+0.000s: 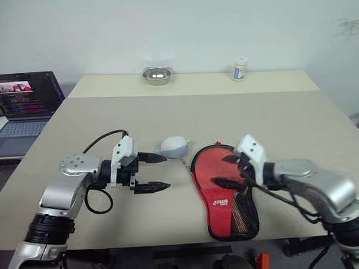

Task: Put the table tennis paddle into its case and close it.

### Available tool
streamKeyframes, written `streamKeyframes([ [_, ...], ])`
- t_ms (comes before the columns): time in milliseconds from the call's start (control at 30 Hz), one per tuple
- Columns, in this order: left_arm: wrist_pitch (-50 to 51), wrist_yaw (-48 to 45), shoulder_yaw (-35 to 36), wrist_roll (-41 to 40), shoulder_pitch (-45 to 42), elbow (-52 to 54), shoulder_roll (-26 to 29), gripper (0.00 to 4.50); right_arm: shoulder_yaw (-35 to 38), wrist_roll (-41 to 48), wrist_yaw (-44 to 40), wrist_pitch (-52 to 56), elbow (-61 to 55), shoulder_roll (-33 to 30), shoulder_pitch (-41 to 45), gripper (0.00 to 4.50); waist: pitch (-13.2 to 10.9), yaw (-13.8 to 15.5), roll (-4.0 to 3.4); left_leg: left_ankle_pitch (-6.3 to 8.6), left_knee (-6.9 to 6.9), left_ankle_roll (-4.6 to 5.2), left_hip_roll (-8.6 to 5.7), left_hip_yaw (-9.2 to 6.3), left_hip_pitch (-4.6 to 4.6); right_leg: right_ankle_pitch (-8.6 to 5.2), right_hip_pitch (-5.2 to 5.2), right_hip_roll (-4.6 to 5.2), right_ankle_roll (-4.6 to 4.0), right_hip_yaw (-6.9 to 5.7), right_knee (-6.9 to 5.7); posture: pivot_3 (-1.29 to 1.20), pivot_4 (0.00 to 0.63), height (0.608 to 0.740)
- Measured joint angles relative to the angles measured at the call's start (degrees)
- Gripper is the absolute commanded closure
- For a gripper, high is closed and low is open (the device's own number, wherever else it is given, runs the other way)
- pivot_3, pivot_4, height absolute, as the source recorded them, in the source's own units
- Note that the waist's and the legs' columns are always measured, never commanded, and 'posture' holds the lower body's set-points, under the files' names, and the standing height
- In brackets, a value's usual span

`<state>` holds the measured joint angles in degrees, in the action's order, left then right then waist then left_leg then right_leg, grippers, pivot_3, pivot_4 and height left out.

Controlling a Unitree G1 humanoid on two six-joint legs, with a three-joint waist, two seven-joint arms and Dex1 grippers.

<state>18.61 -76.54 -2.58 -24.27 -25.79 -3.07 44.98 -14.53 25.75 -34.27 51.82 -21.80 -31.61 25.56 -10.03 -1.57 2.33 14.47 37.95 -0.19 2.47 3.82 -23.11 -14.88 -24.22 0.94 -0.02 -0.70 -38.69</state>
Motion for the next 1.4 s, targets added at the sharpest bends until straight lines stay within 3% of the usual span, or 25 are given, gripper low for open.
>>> streamKeyframes([
  [333, -0.4, 9.7, 0.2, 4.6, -9.6, -9.0, -4.7, 0.00, -4.4, -8.1, 1.0, -5.3, 8.7, 6.2, 0.4, 0.03, 0.0, 0.1, 0.00, -0.01, 0.06, 0.00, 0.02, -0.06, 0.07, 0.00, 0.02, -0.04, 0.00, -0.05, -0.19, 0.00, 0.150, 0.740],
  [933, -15.8, 11.0, -6.9, 21.8, -30.8, -56.3, -17.1, 0.00, -4.6, -10.4, 1.8, -4.1, 6.1, 8.3, 1.3, 0.03, 0.0, -0.1, 0.02, -0.01, 0.06, 0.00, 0.01, -0.06, 0.04, 0.01, -0.02, -0.10, -0.01, -0.08, -0.19, 0.00, 0.150, 0.740],
  [1033, -17.8, 12.3, -6.8, 23.4, -31.9, -61.7, -19.4, 0.56, -4.3, -10.4, 2.0, -3.6, 4.2, 8.5, 2.4, 0.00, 0.0, -0.1, 0.02, -0.01, 0.06, 0.00, 0.00, -0.07, 0.03, 0.01, -0.01, -0.10, -0.01, -0.09, -0.19, 0.00, 0.150, 0.740],
  [1200, -18.9, 11.7, -5.8, 24.0, -32.5, -63.1, -20.0, 2.34, -3.6, -11.0, 2.8, -3.7, 5.4, 9.3, 2.4, 0.00, 0.0, -0.1, 0.04, -0.01, 0.06, 0.00, -0.04, -0.07, 0.03, 0.02, 0.00, -0.05, -0.02, -0.10, -0.19, 0.00, 0.150, 0.740],
  [1400, -19.1, 10.2, -5.0, 24.1, -32.4, -63.0, -20.0, 3.93, -3.6, -11.6, 2.9, -4.5, 10.2, 9.6, 0.4, 0.00, 0.0, -0.1, 0.06, -0.01, 0.07, 0.00, -0.08, -0.06, 0.07, 0.01, 0.05, -0.02, -0.01, -0.08, -0.20, 0.00, 0.150, 0.740],
])
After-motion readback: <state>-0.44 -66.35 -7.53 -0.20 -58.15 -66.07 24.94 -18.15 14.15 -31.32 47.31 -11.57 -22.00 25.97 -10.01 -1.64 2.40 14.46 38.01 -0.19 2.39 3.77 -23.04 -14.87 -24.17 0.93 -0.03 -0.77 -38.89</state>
